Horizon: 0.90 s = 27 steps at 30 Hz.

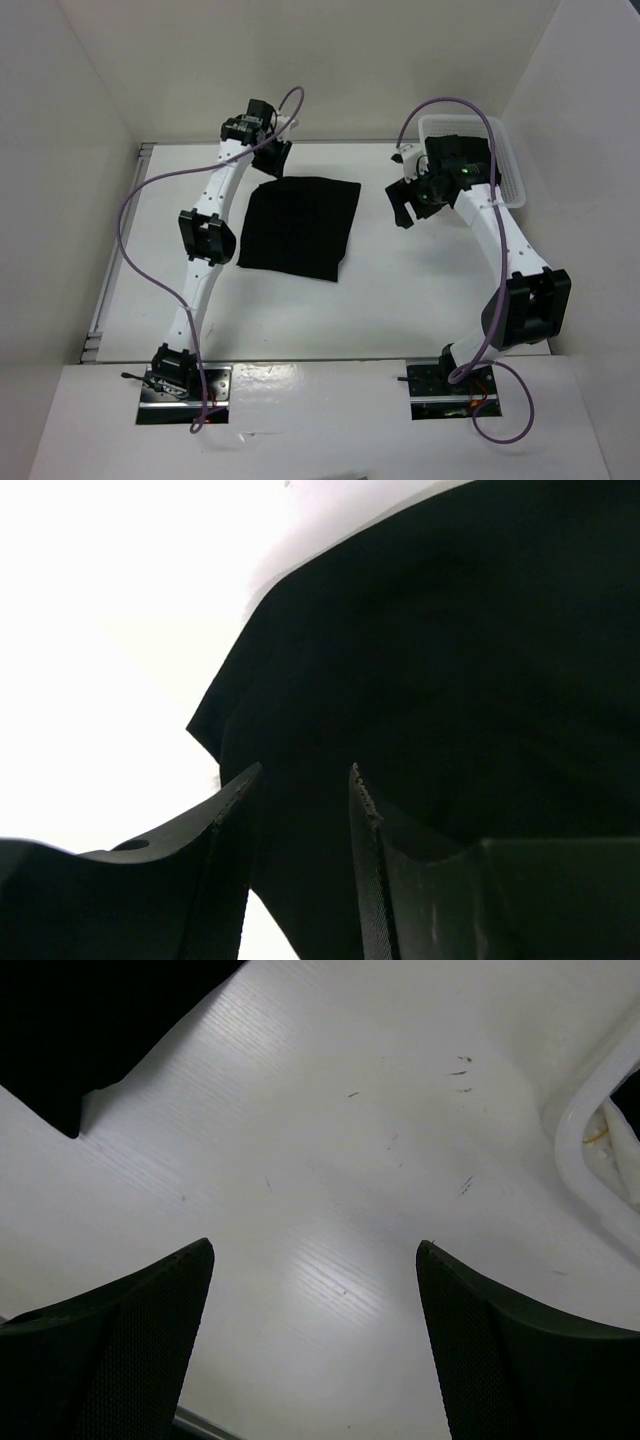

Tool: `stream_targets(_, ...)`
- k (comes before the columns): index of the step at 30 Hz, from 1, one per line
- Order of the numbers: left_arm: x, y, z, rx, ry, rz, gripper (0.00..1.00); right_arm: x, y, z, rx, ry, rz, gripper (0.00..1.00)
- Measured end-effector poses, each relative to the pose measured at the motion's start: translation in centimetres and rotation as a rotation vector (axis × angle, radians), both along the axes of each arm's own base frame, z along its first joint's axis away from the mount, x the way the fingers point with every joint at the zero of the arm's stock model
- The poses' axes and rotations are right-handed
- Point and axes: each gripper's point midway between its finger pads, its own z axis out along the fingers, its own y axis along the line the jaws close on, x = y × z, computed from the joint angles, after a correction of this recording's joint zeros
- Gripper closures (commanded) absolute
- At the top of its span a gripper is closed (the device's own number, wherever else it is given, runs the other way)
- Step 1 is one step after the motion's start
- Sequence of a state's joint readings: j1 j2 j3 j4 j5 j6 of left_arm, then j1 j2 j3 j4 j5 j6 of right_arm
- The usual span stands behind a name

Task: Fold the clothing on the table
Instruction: Flatten the skirt out

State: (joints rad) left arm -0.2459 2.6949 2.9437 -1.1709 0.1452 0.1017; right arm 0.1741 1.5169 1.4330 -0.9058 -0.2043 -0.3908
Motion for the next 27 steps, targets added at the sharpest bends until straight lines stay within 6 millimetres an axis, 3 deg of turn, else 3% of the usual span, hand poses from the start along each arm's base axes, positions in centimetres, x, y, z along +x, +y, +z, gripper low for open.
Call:
stream_targets(7, -0.1, 1.3, -4.7, 0.082, 0.075, 0.037, 0.52, 0.0, -0.2, 0.0, 0.016, 0.003, -0.004, 0.14)
stream_targets(12, 0.1, 1.9, -7.0, 0.119, 0.093, 0.054, 0.52, 0.0, 0.0, 0.0, 0.026, 0.009, -0.002, 0.14)
stream_targets(20, 0.6, 1.8, -7.5, 0.128, 0.073, 0.059, 0.52, -0.1, 0.2, -0.5, 0.032, 0.029, 0.002, 0.15)
stream_targets(27, 0.4, 0.7, -7.4, 0.114, 0.070, 0.037, 0.63, 0.0, 0.3, -1.3, 0.032, 0.059, 0.005, 0.15)
